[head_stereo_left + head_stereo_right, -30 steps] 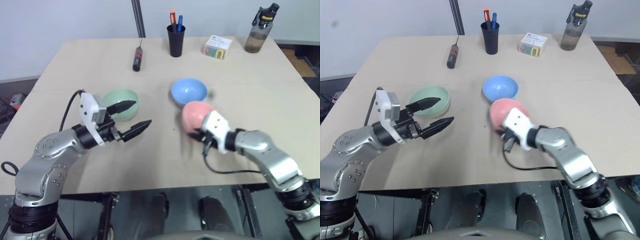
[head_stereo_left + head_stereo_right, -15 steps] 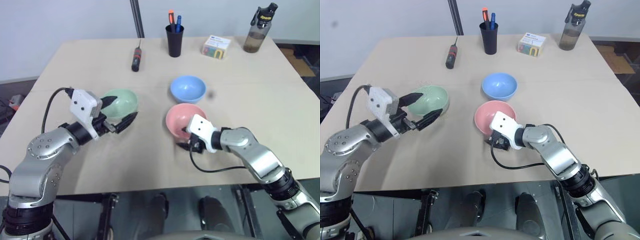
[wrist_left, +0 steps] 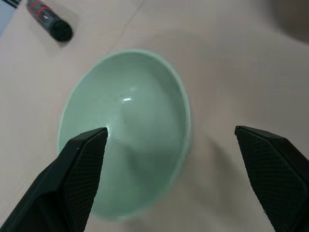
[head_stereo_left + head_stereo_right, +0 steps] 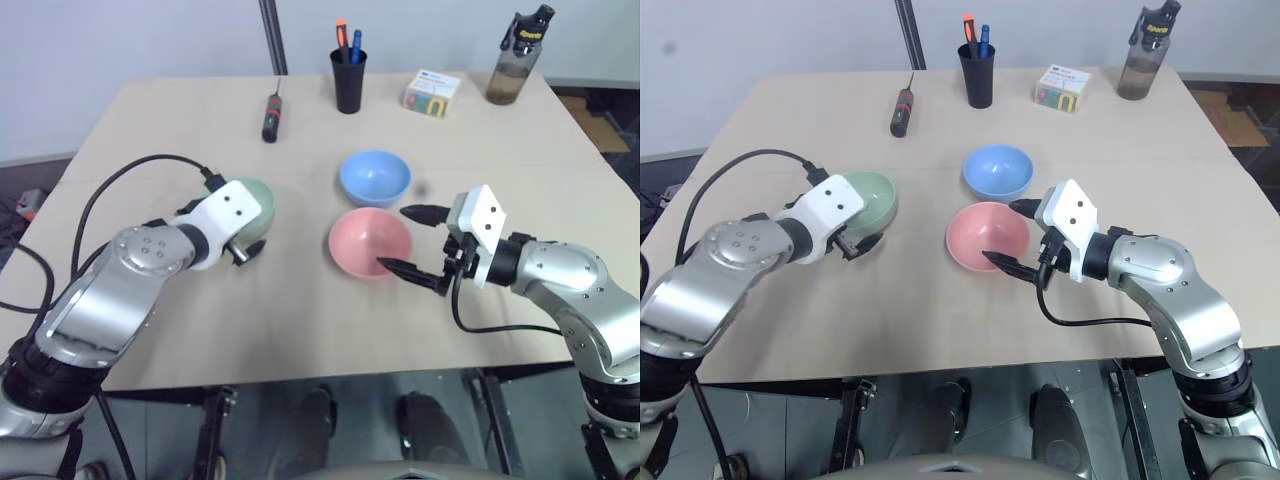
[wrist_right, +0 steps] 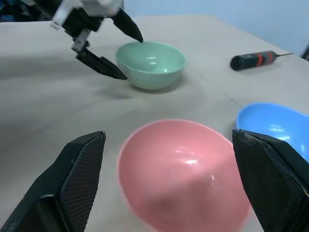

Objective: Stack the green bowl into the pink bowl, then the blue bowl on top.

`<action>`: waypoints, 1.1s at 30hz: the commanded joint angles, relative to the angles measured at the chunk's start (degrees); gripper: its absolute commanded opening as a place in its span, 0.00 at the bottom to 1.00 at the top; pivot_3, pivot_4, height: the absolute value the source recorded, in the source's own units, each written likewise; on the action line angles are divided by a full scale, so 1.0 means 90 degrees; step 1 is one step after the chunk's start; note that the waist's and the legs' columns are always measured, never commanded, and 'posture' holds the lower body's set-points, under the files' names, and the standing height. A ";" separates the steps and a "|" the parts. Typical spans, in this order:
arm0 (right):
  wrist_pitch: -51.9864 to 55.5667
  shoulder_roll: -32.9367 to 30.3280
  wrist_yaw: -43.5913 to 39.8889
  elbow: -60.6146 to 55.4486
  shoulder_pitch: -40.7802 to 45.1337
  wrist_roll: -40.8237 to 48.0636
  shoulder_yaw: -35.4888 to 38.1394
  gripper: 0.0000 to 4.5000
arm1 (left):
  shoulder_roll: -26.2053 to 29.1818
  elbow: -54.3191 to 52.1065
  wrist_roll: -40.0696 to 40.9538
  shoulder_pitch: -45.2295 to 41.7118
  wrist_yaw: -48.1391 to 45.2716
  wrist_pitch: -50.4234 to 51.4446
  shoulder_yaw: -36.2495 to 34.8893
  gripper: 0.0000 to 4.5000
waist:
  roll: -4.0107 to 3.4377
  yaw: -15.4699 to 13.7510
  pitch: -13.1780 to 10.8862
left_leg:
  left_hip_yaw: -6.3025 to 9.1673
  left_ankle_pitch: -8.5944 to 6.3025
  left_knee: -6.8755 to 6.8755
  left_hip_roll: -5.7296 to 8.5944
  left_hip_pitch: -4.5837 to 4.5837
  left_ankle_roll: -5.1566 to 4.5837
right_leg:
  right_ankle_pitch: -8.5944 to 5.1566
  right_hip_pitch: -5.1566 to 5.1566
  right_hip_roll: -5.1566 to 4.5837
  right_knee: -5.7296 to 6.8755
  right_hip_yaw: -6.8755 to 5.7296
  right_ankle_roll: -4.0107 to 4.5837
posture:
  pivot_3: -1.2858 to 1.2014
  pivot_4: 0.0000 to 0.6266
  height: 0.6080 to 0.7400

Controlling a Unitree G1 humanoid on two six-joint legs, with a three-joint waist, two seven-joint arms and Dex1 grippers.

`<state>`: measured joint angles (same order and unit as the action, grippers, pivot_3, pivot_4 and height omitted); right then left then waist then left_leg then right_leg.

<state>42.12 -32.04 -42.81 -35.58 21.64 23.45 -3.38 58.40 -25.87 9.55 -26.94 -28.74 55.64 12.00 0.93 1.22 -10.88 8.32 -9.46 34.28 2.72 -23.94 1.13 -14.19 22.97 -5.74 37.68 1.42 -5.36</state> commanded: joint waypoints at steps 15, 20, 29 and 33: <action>-0.0490 -0.0353 0.0227 -0.0379 -0.0443 0.0312 0.0640 1.00 | -0.0465 0.0554 -0.0334 -0.0542 -0.0810 -0.0340 -0.0017 0.02 | 0.0010 -0.0019 -0.0007 | 0.0001 0.0000 0.0003 0.0000 -0.0015 0.0000 | 0.0001 0.0010 -0.0001 0.0001 0.0000 -0.0001 | 0.52 0.24 1.00; -0.0770 -0.0186 0.0079 -0.0460 -0.1135 0.1118 0.1703 1.00 | -0.0742 0.0240 0.0423 -0.0345 -0.1830 -0.2015 -0.0564 0.02 | 0.0011 -0.0030 -0.0007 | 0.0003 0.0001 0.0004 0.0000 -0.0019 0.0000 | 0.0001 0.0012 -0.0002 -0.0001 0.0000 0.0000 | 0.52 0.24 1.00; -0.1519 -0.0136 0.0309 -0.0953 -0.1914 0.1493 0.2578 1.00 | -0.1103 0.1086 0.0493 -0.1006 -0.3221 -0.3496 -0.0193 0.02 | 0.0011 -0.0019 -0.0007 | -0.0004 0.0001 0.0018 0.0004 -0.0021 -0.0001 | 0.0001 0.0011 -0.0007 0.0007 0.0002 -0.0002 | 0.52 0.24 1.00; -0.1744 -0.0134 0.0500 -0.1307 -0.2214 0.1380 0.2570 1.00 | -0.1307 0.1541 0.0391 -0.1437 -0.3736 -0.3897 0.0129 0.02 | 0.0011 -0.0035 -0.0007 | -0.0006 0.0001 0.0018 0.0002 -0.0014 -0.0002 | 0.0001 0.0007 -0.0005 0.0011 0.0005 -0.0002 | 0.52 0.24 1.00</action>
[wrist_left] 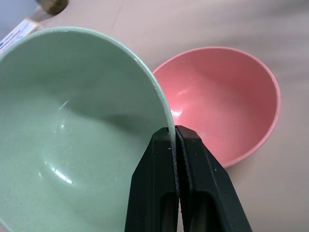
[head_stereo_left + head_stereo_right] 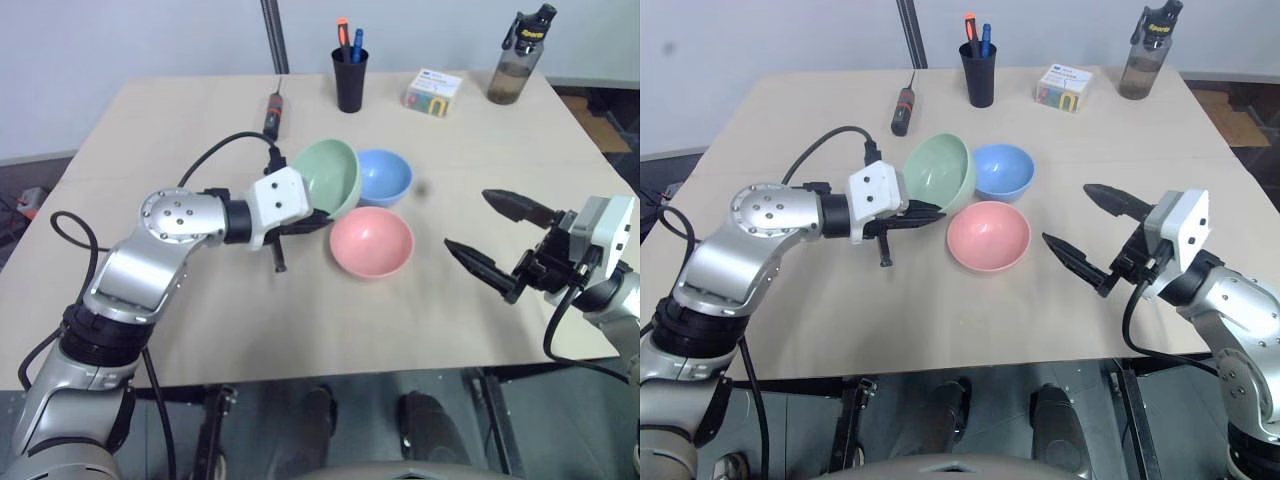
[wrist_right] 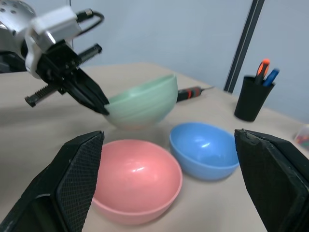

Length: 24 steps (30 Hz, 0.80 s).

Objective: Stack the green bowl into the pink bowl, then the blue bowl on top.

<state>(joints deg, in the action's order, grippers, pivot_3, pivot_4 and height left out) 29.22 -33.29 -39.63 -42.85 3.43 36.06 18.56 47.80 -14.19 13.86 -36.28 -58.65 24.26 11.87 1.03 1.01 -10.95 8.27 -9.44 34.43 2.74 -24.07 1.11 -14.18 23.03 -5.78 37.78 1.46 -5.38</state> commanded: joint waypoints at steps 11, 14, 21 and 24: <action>-0.0397 -0.0258 0.0392 -0.0809 -0.0945 -0.0101 0.0251 1.00 | -0.0775 0.0787 0.0572 -0.0780 -0.2285 -0.1002 0.0455 0.21 | -0.0001 -0.0002 0.0001 | 0.0005 0.0000 0.0013 0.0003 -0.0009 -0.0001 | 0.0000 0.0000 0.0000 0.0005 -0.0004 0.0000 | 0.52 0.24 1.00; -0.0435 -0.0302 0.0419 -0.0813 -0.1047 -0.0147 0.0238 1.00 | -0.0909 0.0851 0.0549 -0.0864 -0.2242 -0.0940 0.0390 0.50 | -0.0001 -0.0005 0.0001 | 0.0005 0.0000 0.0018 0.0001 -0.0008 -0.0001 | 0.0000 -0.0001 0.0001 0.0008 -0.0004 0.0000 | 0.52 0.24 1.00; -0.0282 -0.0878 0.0453 0.0197 -0.0239 -0.1033 -0.0590 1.00 | -0.1179 0.0970 0.0730 -0.0475 -0.0975 -0.0956 -0.0749 0.87 | -0.0002 0.0092 0.0001 | 0.0003 0.0000 0.0033 0.0002 -0.0006 -0.0002 | 0.0001 -0.0009 0.0001 0.0008 -0.0003 -0.0002 | 0.52 0.24 1.00; -0.0749 -0.1346 0.0166 0.1518 0.0615 -0.2130 -0.1514 1.00 | -0.1104 0.0639 0.0993 0.0235 -0.0506 -0.0604 -0.1369 0.87 | -0.0005 0.0159 0.0003 | 0.0010 -0.0001 0.0031 -0.0001 0.0019 -0.0002 | -0.0001 -0.0034 0.0001 0.0006 -0.0008 0.0000 | 0.52 0.24 1.00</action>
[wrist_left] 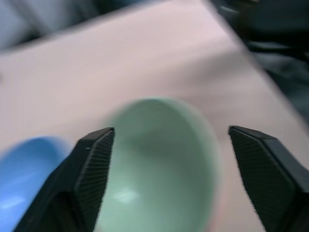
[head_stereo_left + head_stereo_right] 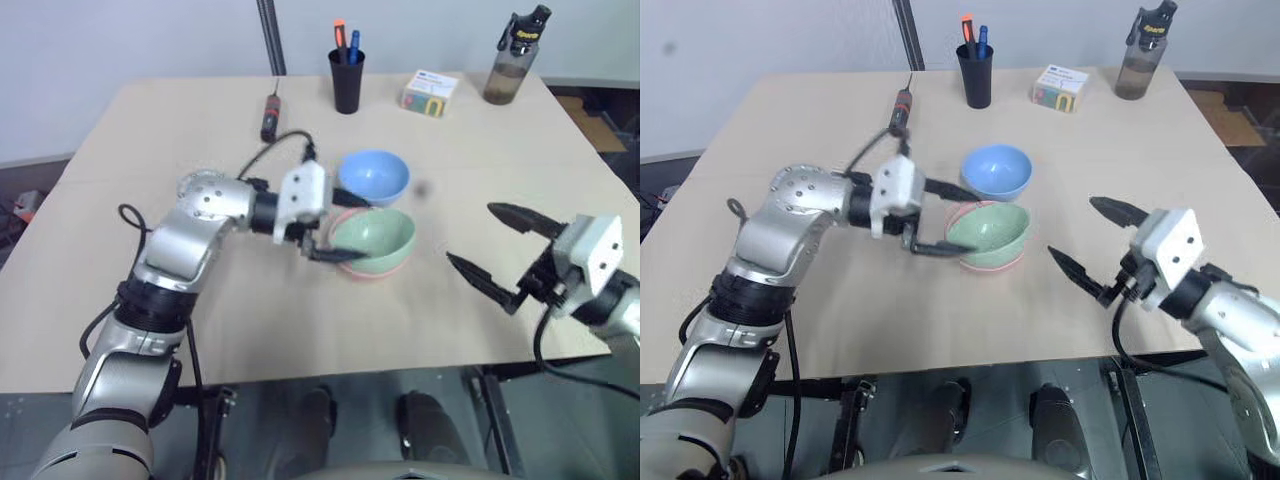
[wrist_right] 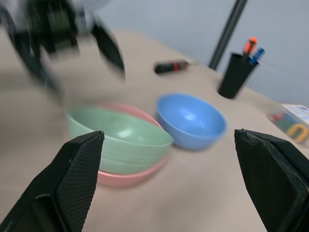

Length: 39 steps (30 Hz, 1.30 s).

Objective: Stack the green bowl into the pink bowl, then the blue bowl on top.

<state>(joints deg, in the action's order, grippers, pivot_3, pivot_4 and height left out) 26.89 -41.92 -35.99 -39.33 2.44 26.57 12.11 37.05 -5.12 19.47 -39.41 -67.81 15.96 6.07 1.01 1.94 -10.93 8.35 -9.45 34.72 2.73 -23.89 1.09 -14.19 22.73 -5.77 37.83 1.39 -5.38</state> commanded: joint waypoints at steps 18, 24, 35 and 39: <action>-0.6388 0.1500 -0.1366 1.0350 0.6724 -0.4431 -0.3787 1.00 | 0.0605 -0.3234 0.3243 0.4602 0.1527 0.2295 -0.3895 0.99 | -0.0016 0.0053 -0.0025 | -0.0008 0.0003 -0.0039 -0.0001 0.0006 0.0007 | 0.0019 0.0010 0.0000 -0.0014 0.0012 0.0034 | 0.52 0.24 1.00; -0.6960 0.2114 -0.0912 1.1683 0.7378 -0.5023 -0.3963 0.81 | 0.0528 -0.3601 0.3801 0.5151 0.2206 0.2333 -0.4681 1.00 | -0.0018 0.0073 -0.0026 | -0.0006 0.0009 -0.0042 -0.0002 0.0012 0.0018 | 0.0020 0.0011 0.0007 -0.0010 0.0016 0.0040 | 0.52 0.24 1.00; -0.7254 0.2237 -0.0869 1.2225 0.7684 -0.5464 -0.3907 0.01 | 0.0695 -0.3847 0.4076 0.5535 0.2374 0.2152 -0.4966 1.00 | -0.0024 0.0085 -0.0029 | -0.0007 0.0012 -0.0046 -0.0004 0.0018 0.0023 | 0.0019 0.0015 0.0016 -0.0002 0.0023 0.0048 | 0.52 0.24 1.00; -0.7242 0.2061 -0.1594 1.2038 0.7626 -0.5041 -0.3582 0.01 | 0.0757 -0.3716 0.4000 0.5447 0.2312 0.2050 -0.4836 1.00 | -0.0025 0.0088 -0.0030 | -0.0008 0.0012 -0.0046 -0.0005 0.0015 0.0023 | 0.0020 0.0019 0.0017 -0.0002 0.0024 0.0047 | 0.52 0.24 1.00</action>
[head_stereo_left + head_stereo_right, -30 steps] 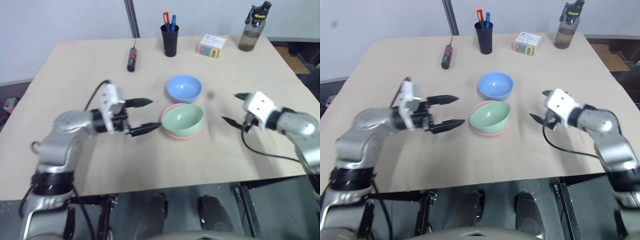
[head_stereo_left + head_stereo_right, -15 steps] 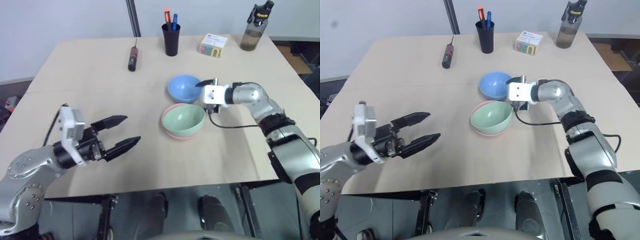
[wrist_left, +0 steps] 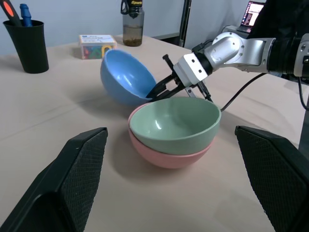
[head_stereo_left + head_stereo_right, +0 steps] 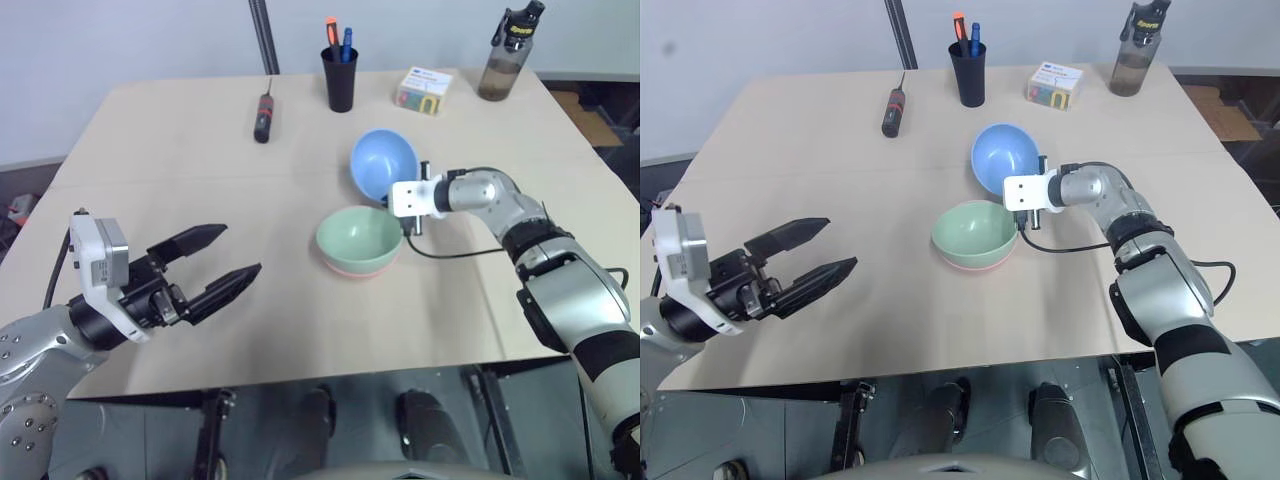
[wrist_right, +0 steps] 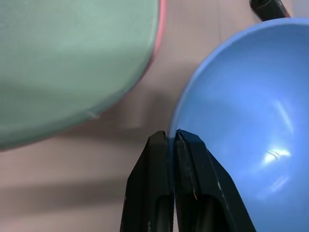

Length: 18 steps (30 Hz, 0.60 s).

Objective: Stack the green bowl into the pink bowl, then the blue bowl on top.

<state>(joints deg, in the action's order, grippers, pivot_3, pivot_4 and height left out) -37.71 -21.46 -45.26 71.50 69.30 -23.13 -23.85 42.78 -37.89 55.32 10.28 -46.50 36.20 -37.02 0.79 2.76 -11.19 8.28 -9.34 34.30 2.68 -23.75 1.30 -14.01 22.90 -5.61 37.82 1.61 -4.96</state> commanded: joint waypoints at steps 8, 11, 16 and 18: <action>0.3178 -0.1027 -0.3034 -0.4944 -0.1368 0.3477 0.1667 0.01 | 0.0167 0.0292 -0.0176 -0.0603 0.0048 -0.0307 0.0510 1.00 | -0.0005 -0.0057 -0.0003 | 0.0004 0.0000 -0.0005 -0.0002 -0.0003 0.0000 | 0.0002 -0.0002 0.0001 -0.0003 -0.0001 -0.0004 | 0.52 0.24 1.00; 0.5165 -0.1376 -0.2867 -0.7389 -0.2138 0.4306 0.1813 0.01 | 0.0181 0.0439 -0.0250 -0.0822 0.0047 -0.0292 0.0731 1.00 | -0.0015 -0.0052 -0.0008 | 0.0007 -0.0001 -0.0007 -0.0002 -0.0009 -0.0001 | 0.0002 0.0004 0.0000 -0.0001 -0.0004 -0.0004 | 0.52 0.24 1.00; 0.6889 -0.1513 -0.2333 -0.9337 -0.2863 0.4877 0.1713 0.01 | 0.0224 0.0655 -0.0368 -0.1119 0.0006 -0.0306 0.1027 1.00 | -0.0014 -0.0031 -0.0005 | -0.0008 -0.0002 -0.0006 -0.0016 -0.0006 -0.0002 | -0.0006 0.0017 0.0005 0.0007 0.0002 0.0005 | 0.52 0.24 1.00; 0.7069 -0.1455 -0.2171 -0.9533 -0.3076 0.4831 0.1581 0.08 | 0.0234 0.0723 -0.0388 -0.1232 0.0002 -0.0305 0.1110 1.00 | -0.0008 -0.0055 -0.0002 | -0.0007 -0.0002 -0.0004 -0.0016 -0.0008 -0.0002 | -0.0013 0.0016 0.0005 0.0007 0.0001 0.0017 | 0.52 0.24 1.00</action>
<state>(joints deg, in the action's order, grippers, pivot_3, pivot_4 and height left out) 24.09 -34.55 -66.21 -11.63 42.04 19.52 -9.49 44.16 -31.22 52.09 -0.03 -46.28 34.46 -26.75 0.72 2.27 -11.21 8.21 -9.36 34.28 2.54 -23.82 1.28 -14.12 23.03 -5.57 37.86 1.62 -4.79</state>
